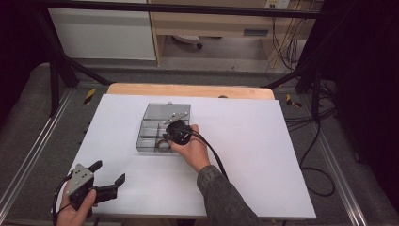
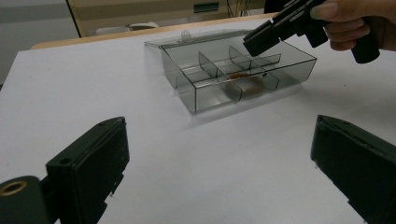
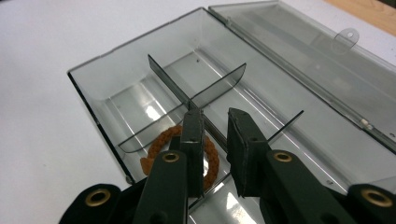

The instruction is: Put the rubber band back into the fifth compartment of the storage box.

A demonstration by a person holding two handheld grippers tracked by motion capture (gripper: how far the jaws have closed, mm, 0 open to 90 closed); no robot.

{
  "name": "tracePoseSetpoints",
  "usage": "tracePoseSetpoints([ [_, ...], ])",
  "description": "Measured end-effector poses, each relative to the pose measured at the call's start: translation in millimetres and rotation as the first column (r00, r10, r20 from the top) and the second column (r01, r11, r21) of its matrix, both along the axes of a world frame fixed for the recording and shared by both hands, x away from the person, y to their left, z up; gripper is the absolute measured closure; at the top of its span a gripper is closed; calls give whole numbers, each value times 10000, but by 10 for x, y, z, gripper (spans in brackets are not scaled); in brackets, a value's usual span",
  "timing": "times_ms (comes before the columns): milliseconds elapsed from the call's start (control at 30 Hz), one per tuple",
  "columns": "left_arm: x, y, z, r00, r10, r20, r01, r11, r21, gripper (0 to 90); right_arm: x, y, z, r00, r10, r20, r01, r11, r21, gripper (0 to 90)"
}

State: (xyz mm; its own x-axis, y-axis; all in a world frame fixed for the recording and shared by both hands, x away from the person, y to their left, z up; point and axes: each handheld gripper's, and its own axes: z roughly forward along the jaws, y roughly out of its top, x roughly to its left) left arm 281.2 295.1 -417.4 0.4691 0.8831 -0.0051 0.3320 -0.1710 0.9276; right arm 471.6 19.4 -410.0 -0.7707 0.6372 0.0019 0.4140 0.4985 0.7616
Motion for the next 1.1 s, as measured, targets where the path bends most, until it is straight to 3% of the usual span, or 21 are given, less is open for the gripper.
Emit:
tracePoseSetpoints([
  [100,4,-4,-5,10000,24,-5,-24,10000,-28,42,-38,-50,25,9999,-80,147,74,9990,443,723],
  [267,1,-6,-5,10000,13,-26,-13,10000,85,42,-126,-149,98,9981,-556,274,513,9889,1398,479],
  [367,0,-11,-8,10000,27,-35,-27,10000,51,42,-181,-194,151,9951,-761,634,655,9859,1541,375],
  [567,1,-2,-9,10000,26,-47,-26,10000,87,42,-226,-304,254,9893,-1202,822,1036,9777,1827,173],
  [867,1,-1,-9,10000,43,-44,-43,10000,75,42,-215,-472,365,9826,-1579,977,1356,9698,2027,67],
  [1100,-1,-7,-9,10000,25,-35,-25,10000,52,42,-225,-644,469,9753,-1823,1247,1540,9659,2082,76],
])
